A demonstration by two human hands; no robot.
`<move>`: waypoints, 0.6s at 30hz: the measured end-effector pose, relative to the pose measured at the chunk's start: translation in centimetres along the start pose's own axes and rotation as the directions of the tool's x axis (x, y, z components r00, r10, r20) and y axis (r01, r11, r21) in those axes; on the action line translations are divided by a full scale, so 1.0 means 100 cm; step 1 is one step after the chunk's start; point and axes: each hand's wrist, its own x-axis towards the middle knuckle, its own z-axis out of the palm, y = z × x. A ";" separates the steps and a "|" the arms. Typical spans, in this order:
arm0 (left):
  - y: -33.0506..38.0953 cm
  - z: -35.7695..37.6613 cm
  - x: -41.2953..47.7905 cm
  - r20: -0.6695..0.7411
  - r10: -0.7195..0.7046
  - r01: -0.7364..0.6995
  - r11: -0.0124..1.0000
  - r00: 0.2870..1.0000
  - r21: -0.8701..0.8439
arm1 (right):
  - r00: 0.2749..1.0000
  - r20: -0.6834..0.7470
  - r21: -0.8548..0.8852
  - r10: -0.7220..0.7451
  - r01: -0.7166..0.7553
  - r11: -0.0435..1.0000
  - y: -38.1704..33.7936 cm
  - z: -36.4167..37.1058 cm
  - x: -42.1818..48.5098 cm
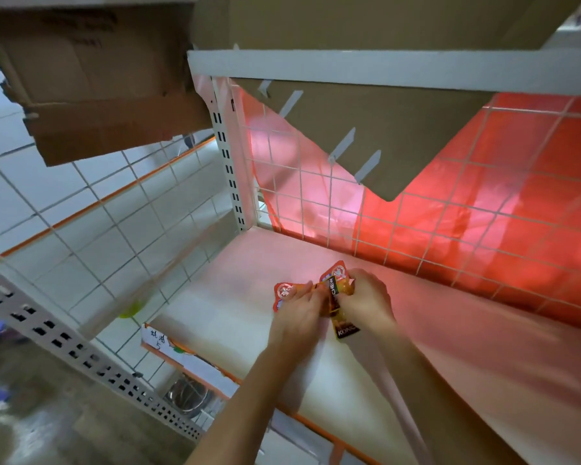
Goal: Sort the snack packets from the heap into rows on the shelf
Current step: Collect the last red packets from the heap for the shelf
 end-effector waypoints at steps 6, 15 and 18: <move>0.044 0.012 0.001 -0.308 -0.001 -0.028 0.995 0.951 -0.091 | 0.951 -0.114 0.516 0.286 -0.190 0.835 0.035 -0.033 -0.026; 0.127 0.041 0.002 -0.016 -0.292 0.244 0.827 0.956 -0.506 | 0.888 -0.214 0.850 0.407 -0.036 0.525 0.082 -0.092 -0.080; 0.166 0.047 -0.001 0.039 -0.299 0.239 0.669 0.953 -0.703 | 0.892 -0.240 0.837 0.383 -0.009 0.547 0.107 -0.117 -0.109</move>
